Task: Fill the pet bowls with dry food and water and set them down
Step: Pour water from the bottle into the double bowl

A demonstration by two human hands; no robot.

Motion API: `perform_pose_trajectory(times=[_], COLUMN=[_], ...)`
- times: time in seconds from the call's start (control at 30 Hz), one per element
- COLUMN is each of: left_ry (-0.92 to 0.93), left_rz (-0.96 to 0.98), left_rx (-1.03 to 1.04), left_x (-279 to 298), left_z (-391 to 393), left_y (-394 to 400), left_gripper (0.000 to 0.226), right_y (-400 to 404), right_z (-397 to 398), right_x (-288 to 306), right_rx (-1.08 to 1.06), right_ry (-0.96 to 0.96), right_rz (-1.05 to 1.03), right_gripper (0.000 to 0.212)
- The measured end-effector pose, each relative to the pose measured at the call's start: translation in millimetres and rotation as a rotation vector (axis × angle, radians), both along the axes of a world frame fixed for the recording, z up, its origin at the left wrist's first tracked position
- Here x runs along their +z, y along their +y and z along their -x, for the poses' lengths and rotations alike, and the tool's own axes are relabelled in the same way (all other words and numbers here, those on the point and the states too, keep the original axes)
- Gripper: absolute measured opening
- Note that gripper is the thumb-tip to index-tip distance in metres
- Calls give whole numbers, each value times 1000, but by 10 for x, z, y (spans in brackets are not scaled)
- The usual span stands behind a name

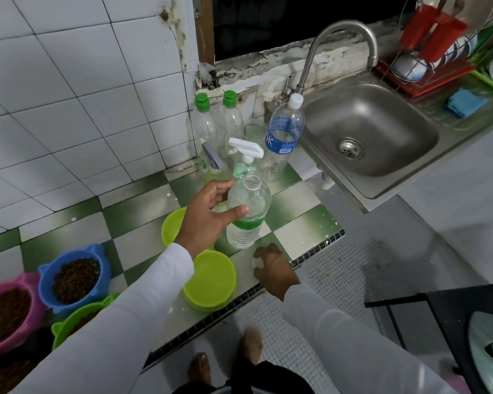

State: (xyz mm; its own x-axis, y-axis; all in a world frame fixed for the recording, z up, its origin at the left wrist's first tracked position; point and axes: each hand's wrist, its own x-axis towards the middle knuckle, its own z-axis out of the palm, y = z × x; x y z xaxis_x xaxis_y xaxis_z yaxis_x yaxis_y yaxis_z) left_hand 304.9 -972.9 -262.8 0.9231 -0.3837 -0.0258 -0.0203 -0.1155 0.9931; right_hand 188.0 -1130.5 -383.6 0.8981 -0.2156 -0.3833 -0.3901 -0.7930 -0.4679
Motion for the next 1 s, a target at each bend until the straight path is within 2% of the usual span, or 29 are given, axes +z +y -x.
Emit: perform_pose_trajectory(times=[0.2, 0.3, 0.4, 0.5, 0.67, 1.0], left_ry=[8, 2, 5, 10, 21, 35], left_rz=[10, 13, 4, 6, 22, 39], left_rx=[5, 6, 8, 13, 10, -10], left_x=[-9, -8, -18, -28, -28, -23], left_z=[-7, -4, -12, -22, -23, -27], left_y=[-12, -12, -8, -8, -9, -6], left_gripper=[63, 61, 59, 61, 60, 60], right_y=[108, 153, 192, 241, 241, 113], right_z=[-77, -154, -256, -338, -474, -577], right_x=[546, 964, 1335, 1613, 1824, 1859], right_rx=[-385, -462, -489, -463, -370, -146], right_ry=[-528, -758, -906, -992, -1087, -1019], right_rz=[-83, -128, -191, -256, -222, -104], right_gripper=[30, 28, 30, 29, 27, 15])
